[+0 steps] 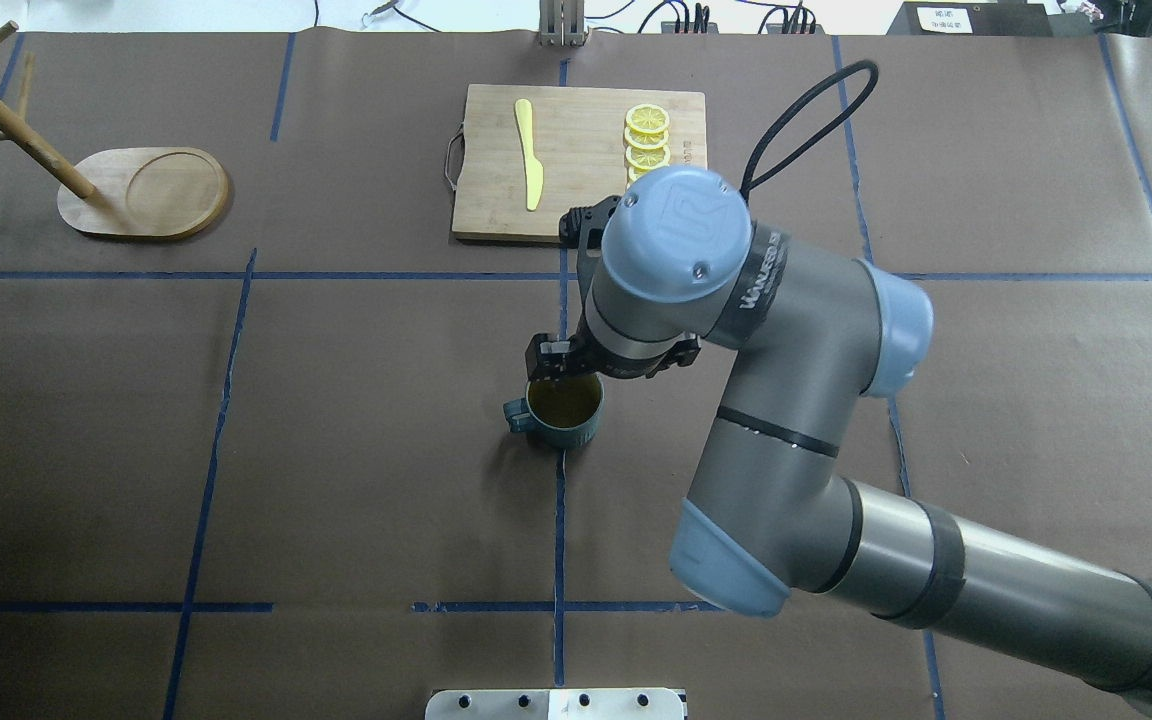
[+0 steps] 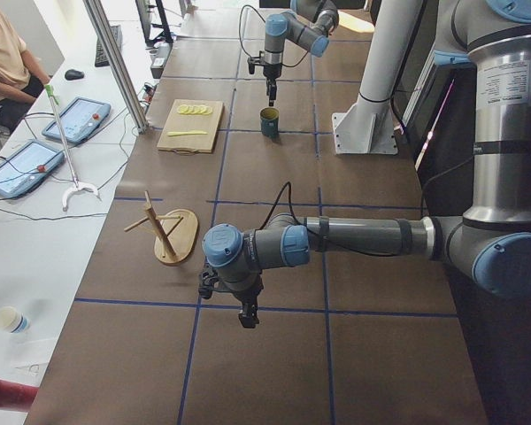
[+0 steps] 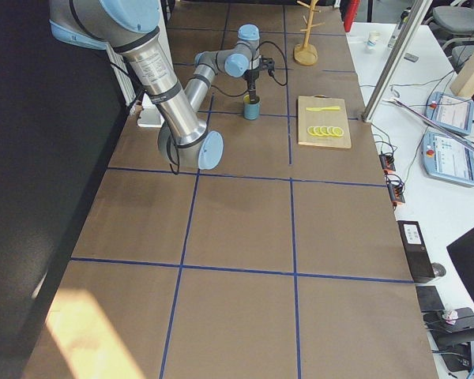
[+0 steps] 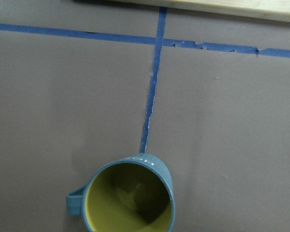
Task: Hang cup on storage rack
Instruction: 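Release the mug and raise the right gripper away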
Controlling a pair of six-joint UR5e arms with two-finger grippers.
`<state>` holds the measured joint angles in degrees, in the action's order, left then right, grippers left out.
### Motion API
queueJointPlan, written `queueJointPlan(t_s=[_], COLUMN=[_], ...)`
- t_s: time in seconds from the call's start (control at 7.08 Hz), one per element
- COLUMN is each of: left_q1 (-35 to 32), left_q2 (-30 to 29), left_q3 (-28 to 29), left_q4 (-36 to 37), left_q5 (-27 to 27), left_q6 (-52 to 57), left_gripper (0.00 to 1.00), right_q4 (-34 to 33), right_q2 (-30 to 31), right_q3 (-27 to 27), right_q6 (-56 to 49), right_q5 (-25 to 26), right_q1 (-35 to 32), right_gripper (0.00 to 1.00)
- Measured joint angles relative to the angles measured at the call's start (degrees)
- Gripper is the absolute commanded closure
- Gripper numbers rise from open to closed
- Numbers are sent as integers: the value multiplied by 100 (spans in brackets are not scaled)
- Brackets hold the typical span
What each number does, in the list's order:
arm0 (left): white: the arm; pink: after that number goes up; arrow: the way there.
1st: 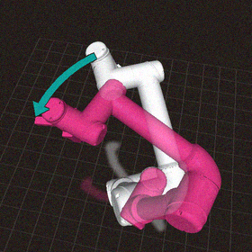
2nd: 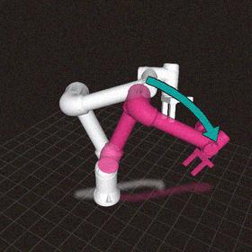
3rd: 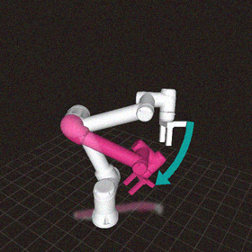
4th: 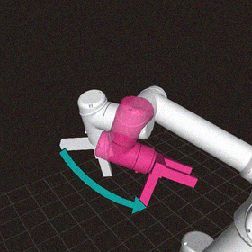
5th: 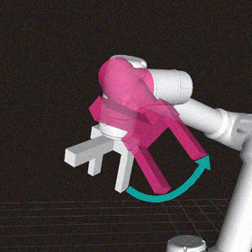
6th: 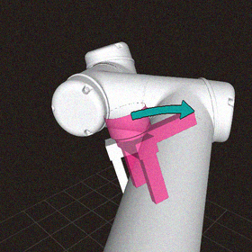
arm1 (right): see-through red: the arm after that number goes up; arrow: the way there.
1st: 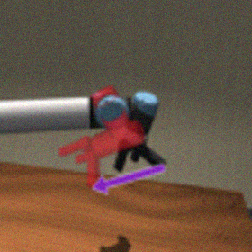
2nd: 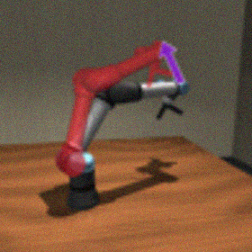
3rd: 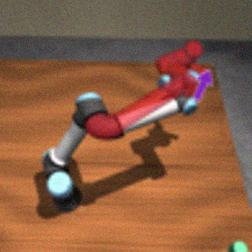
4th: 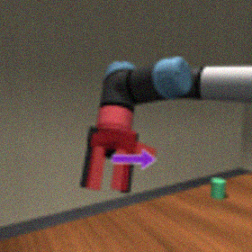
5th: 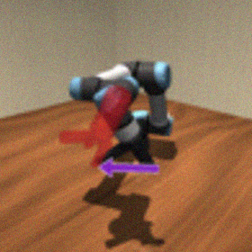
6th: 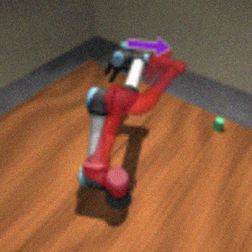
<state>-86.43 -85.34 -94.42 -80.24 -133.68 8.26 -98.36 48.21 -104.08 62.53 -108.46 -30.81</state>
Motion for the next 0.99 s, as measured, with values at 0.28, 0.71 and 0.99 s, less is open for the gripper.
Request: queueJointPlan(t_s=[0.28,0.71,0.99], left_q1=[2,9,15], left_q2=[-19,-130,-372], left_q3=[-235,-543,-506], left_q4=[-26,-46,-446], left_q5=[6,50,58], left_q6=[0,-26,-39], left_gripper=[0,0,0], right_q4=[-338,-431,-413], right_q2=[259,1498,2546], right_q3=[-208,-172,-182], right_q6=[-1018,-3464,-4886], right_q5=[-702,-1657,-1934], right_q1=[-991,-2682,-3373], right_gripper=[0,0,0])
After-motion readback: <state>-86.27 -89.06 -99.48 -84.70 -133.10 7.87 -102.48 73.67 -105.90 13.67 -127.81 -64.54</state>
